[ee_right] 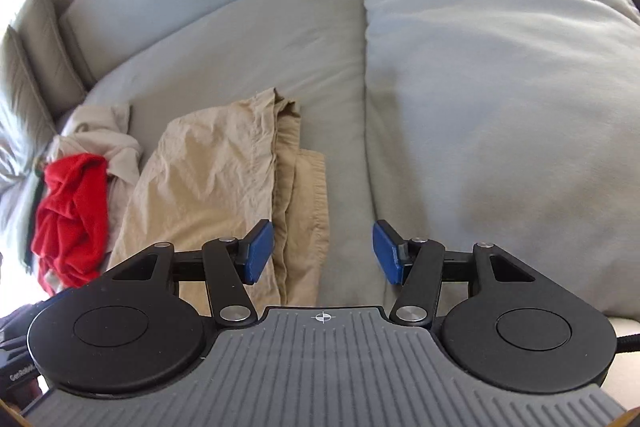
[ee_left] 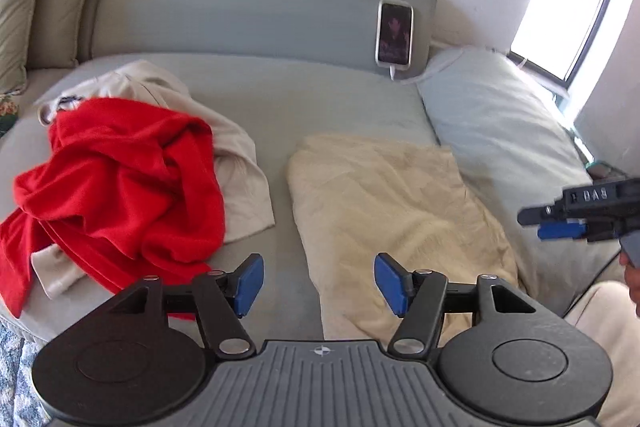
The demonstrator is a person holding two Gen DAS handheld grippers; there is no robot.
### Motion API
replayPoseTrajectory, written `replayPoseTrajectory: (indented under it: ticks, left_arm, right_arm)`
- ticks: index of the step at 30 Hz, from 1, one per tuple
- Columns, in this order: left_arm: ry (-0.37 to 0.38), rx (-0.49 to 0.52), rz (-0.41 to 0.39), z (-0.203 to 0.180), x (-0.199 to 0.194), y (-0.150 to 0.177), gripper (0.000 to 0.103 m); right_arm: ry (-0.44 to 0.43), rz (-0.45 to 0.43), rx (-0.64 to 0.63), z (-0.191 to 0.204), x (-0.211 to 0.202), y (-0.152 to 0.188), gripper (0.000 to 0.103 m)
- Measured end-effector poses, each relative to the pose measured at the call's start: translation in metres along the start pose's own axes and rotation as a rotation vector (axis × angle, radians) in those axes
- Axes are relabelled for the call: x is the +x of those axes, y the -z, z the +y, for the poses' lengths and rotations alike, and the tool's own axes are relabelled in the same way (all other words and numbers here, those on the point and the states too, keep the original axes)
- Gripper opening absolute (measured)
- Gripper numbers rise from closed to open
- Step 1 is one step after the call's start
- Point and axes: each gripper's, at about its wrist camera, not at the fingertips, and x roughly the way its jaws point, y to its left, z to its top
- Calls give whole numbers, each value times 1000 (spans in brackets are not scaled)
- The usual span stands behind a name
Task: Fold clothes
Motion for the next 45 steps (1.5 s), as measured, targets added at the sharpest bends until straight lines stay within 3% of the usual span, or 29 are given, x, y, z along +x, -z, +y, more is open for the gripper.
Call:
replayPoseTrajectory:
  ticks: [2, 4, 5, 6, 8, 11, 13, 16, 19, 22, 24, 29, 34, 37, 39, 42, 45]
  left_arm:
    - [74, -9, -29, -9, -1, -8, 47]
    - [126, 38, -3, -26, 10, -12, 24]
    - [126, 72, 37, -36, 22, -12, 9]
    - [132, 101, 80, -44, 32, -8, 6]
    - [156, 153, 168, -54, 48, 7, 5]
    - [107, 170, 264, -55, 72, 35, 3]
    - [110, 146, 262, -51, 77, 42, 3]
    - [106, 179, 279, -52, 76, 42, 3]
    - [110, 197, 302, -51, 74, 44, 2]
    - [145, 181, 310, -48, 59, 37, 1]
    - [210, 133, 289, -45, 42, 25, 3]
    - [263, 59, 173, -39, 11, -13, 12]
    - [187, 78, 130, -32, 53, -27, 13]
    - [197, 87, 259, -30, 103, -3, 4]
    - [202, 135, 203, -29, 107, 13, 5]
    - [216, 34, 203, -17, 107, 15, 8]
    - [220, -3, 213, -11, 110, 13, 10]
  right_arm:
    - [-31, -17, -63, 16, -5, 7, 51]
    - [-62, -34, -125, 32, -11, 13, 14]
    - [-77, -43, -156, 41, -13, 16, 13]
    - [-93, -52, -188, 49, -16, 20, 13]
    - [-120, -65, -252, 65, -20, 27, 13]
    - [-69, -11, -389, 87, 2, 46, 15]
    - [49, 39, -483, 87, 23, 66, 11]
    - [116, -15, -507, 70, 23, 81, 13]
    - [187, 14, -495, 57, 13, 76, 17]
    - [144, 17, -424, 42, -2, 66, 17]
    - [116, -11, -390, 40, -14, 58, 17]
    - [50, -76, -318, 46, -36, 35, 28]
    - [3, -135, -295, 63, -40, 12, 32]
    - [2, -170, -315, 74, -28, -2, 32]
    - [-4, -185, -327, 81, -17, -12, 32]
    - [-20, -176, -373, 92, 9, -24, 32]
    - [-33, -151, -435, 107, 41, -32, 35]
